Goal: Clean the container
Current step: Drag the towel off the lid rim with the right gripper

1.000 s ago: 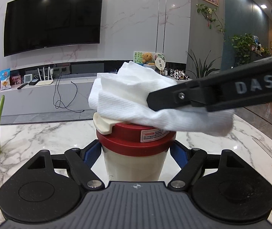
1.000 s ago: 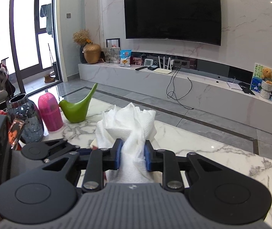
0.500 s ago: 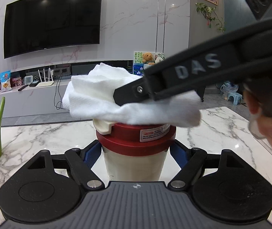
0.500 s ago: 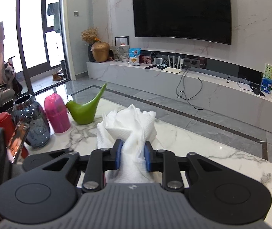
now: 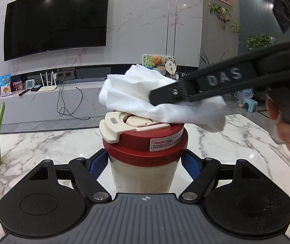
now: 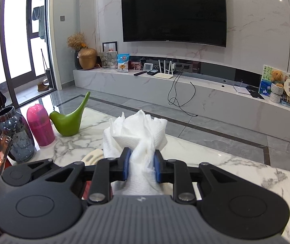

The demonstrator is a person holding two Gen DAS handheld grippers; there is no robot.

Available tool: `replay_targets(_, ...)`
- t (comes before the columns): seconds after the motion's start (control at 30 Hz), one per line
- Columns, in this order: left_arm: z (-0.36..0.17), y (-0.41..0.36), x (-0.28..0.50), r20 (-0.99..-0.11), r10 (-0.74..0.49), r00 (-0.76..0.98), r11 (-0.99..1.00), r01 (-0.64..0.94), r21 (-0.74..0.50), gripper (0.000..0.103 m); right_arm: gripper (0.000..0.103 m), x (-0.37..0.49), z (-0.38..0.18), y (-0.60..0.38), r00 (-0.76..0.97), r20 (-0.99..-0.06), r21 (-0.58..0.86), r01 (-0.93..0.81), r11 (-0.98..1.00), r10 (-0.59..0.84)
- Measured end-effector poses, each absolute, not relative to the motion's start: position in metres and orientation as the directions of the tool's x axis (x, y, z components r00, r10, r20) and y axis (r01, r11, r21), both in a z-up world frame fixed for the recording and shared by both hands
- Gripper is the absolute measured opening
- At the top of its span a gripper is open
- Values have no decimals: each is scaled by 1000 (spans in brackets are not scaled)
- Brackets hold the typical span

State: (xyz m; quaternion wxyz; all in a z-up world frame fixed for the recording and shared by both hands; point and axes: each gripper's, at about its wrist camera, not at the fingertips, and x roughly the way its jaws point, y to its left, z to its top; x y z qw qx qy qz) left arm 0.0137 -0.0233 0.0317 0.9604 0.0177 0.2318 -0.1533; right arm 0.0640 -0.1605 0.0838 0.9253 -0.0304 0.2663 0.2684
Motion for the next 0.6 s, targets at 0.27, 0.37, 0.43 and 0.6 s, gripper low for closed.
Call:
replay_targets(0.27, 27, -24, 7, -450, -286, 846, 952, 305, -33, 78, 26, 40, 82, -169, 707, -492, 126, -520, 845, 509)
replay_targets(0.37, 27, -25, 6, -451, -287, 845, 952, 305, -34, 78, 26, 32, 81, -173, 707, -470, 169, -515, 840, 528)
replay_targets(0.43, 28, -26, 5, -451, -287, 845, 951, 306, -32, 78, 26, 28, 77, -177, 712, -449, 213, -502, 838, 540)
replay_targets(0.6, 28, -26, 5, -449, -285, 847, 951, 309, -22, 78, 26, 16, 65, -193, 760, -386, 319, -421, 849, 522)
